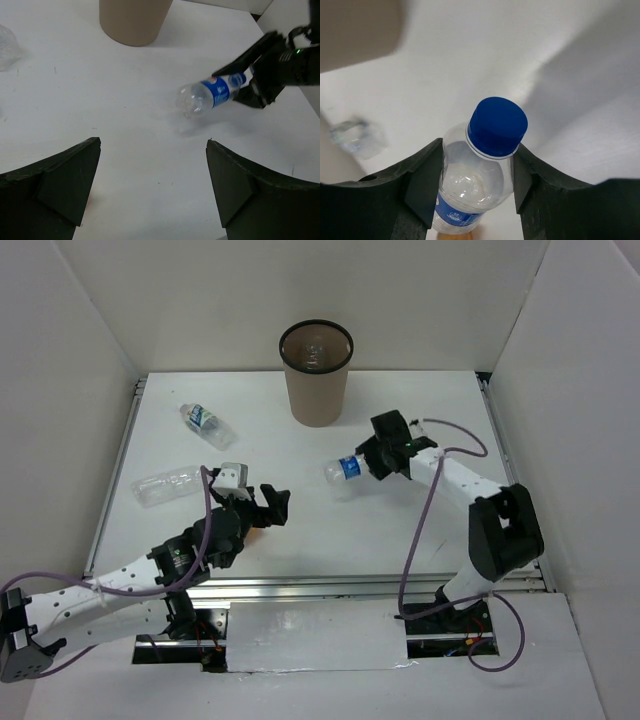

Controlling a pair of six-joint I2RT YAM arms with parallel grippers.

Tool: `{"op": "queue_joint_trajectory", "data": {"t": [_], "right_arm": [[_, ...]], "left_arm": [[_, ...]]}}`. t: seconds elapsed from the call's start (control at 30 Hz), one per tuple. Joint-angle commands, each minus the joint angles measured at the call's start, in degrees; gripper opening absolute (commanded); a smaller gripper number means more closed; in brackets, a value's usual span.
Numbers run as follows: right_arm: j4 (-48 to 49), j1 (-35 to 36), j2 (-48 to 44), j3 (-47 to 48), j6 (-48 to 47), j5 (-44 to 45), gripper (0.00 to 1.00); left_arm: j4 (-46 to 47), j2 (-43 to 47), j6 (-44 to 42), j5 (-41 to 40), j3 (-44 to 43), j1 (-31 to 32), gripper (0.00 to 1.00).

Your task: Put the plastic bottles in the bin

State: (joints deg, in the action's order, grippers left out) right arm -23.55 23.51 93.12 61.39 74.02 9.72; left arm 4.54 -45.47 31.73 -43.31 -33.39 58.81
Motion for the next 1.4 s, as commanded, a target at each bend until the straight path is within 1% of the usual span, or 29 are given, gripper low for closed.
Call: {"op": "queue_joint_trajectory", "data": {"t": [0.0,0.03,0.07,0.13,0.17,0.2,0.23,0.27,0.3,0.33,0.37,0.4,0.43,0.47,0.5,0.57,0.6,0.63,0.7,0.8,0.87,0.9,0.97,1.0,1.03,1.1,1.17,1.23,1.37], "right_arm": [[4.4,0.4,-8.9,9.7,-14.0,7.3,0.24],[5.6,0.4,-10.5,11.2,-16.2,8.0,0.24],[6.3,0.3,-10.9,15.0,-18.0,8.7,0.24],[8.5,0.4,-10.9,19.3,-23.0,8.7,0.24],[9.8,0.4,-10.6,23.1,-25.0,8.4,0.28],[14.1,0.4,-10.1,24.9,-29.2,6.4,0.31],[16.8,0.4,-8.6,26.3,-31.5,5.2,0.36],[19.1,0.3,-7.6,29.5,-33.8,4.2,0.46],[23.1,0.3,-6.3,31.6,-37.7,2.4,0.49],[23.4,0.3,-3.0,33.9,-39.4,2.2,0.51],[25.2,0.2,-1.0,39.8,-42.8,2.0,0.51],[25.4,0.3,1.2,43.3,-44.3,0.8,0.50],[25.4,0.3,6.0,49.6,-45.5,0.5,0.49],[26.0,0.3,8.3,52.5,-47.5,0.3,0.48],[26.6,0.3,13.1,55.3,-48.4,-0.8,0.48],[29.7,0.3,17.6,61.9,-50.5,-1.1,0.47],[30.7,0.4,21.7,65.7,-51.9,-1.0,0.47],[32.0,0.4,23.5,67.0,-51.9,-0.9,0.47],[36.4,0.4,27.2,68.4,-53.8,-0.4,0.47],[41.6,0.4,29.3,67.1,-54.0,2.8,0.48],[45.1,0.4,30.1,64.7,-54.4,2.9,0.53],[45.5,0.4,31.2,64.6,-54.7,2.6,0.58],[45.2,0.4,32.9,64.9,-55.5,1.8,0.63],[45.3,0.4,33.3,64.5,-55.7,1.7,0.69],[45.3,0.4,33.5,64.2,-55.7,1.6,0.72],[45.3,0.4,33.4,63.1,-55.8,1.7,0.79],[45.4,0.4,32.4,62.2,-56.3,1.5,0.81],[45.1,0.4,31.1,60.4,-57.4,1.7,0.82],[44.5,0.4,24.0,54.3,-58.7,3.5,0.84]], "left_arm": [[2.8,3.1,0.6,1.6,0.2,0.3,1.00],[3.1,3.6,0.8,2.2,0.4,0.3,0.99],[3.7,4.3,0.9,2.6,1.1,0.3,0.99],[4.6,5.8,1.0,3.8,1.9,0.3,0.99],[5.1,6.2,0.9,3.8,2.4,0.3,0.99],[5.0,6.4,0.8,3.7,2.6,0.3,0.99],[4.8,6.5,0.7,3.1,2.2,0.3,0.99],[4.3,6.5,0.7,2.6,1.8,0.3,0.99],[3.4,6.4,0.7,2.3,1.6,0.3,0.99],[2.9,6.4,0.8,2.0,1.2,0.3,0.99],[2.9,6.6,0.9,2.3,1.2,0.3,0.99],[3.1,7.0,1.1,2.6,1.3,0.3,0.99],[3.4,7.2,1.2,3.4,1.7,0.3,0.99],[3.6,7.4,1.4,4.8,1.8,0.4,0.99],[4.2,7.7,1.9,5.5,2.1,0.4,0.99],[4.4,7.8,2.4,7.2,2.2,0.4,0.99],[4.6,7.7,2.3,7.5,2.1,0.5,0.99],[4.4,7.7,2.3,7.8,1.9,0.5,0.99],[3.1,7.7,2.1,6.5,1.2,0.6,0.99],[3.5,8.2,1.8,5.2,2.0,0.7,0.99],[4.3,8.2,1.5,4.7,2.4,0.7,0.99],[4.5,7.9,1.4,4.5,2.6,0.7,0.99],[4.3,6.7,1.3,4.3,2.2,0.7,0.99],[4.1,6.3,1.4,4.2,1.7,0.8,0.99],[3.6,5.8,1.4,4.3,1.4,0.7,0.99],[3.5,4.9,1.4,4.2,1.0,0.7,0.99],[3.7,4.4,1.4,4.4,1.0,0.7,0.99],[3.9,4.4,1.2,4.5,1.1,0.7,0.99],[4.3,4.2,0.9,3.9,1.4,0.7,0.99]]}}
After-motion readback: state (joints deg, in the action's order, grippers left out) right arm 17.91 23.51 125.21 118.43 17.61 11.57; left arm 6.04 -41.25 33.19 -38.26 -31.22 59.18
